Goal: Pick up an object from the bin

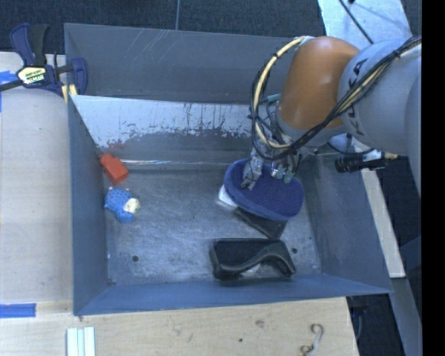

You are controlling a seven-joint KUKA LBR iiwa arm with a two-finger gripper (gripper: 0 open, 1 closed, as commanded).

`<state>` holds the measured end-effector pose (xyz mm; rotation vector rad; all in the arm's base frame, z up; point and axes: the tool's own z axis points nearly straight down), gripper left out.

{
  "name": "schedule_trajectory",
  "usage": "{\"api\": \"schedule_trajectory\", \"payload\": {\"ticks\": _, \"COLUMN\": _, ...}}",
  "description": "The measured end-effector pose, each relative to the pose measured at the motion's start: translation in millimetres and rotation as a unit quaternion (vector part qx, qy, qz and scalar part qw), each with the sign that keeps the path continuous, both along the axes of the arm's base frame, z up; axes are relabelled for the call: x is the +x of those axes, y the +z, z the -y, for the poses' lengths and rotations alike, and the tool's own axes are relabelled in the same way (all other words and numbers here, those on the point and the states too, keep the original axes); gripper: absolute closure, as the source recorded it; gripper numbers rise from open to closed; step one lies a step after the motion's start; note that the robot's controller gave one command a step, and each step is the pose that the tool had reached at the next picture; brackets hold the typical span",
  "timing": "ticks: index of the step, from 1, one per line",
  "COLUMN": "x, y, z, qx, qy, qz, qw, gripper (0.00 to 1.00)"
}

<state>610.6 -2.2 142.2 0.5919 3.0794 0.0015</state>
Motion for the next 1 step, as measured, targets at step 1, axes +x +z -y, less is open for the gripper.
{"api": "schedule_trajectory", "payload": {"ticks": 1, "x": 1.3, "y": 17.7, "z": 0.3, "qx": 0.0, "qy": 0.001, "qz": 0.0001, "qw": 1.0, "gripper": 1.0}}
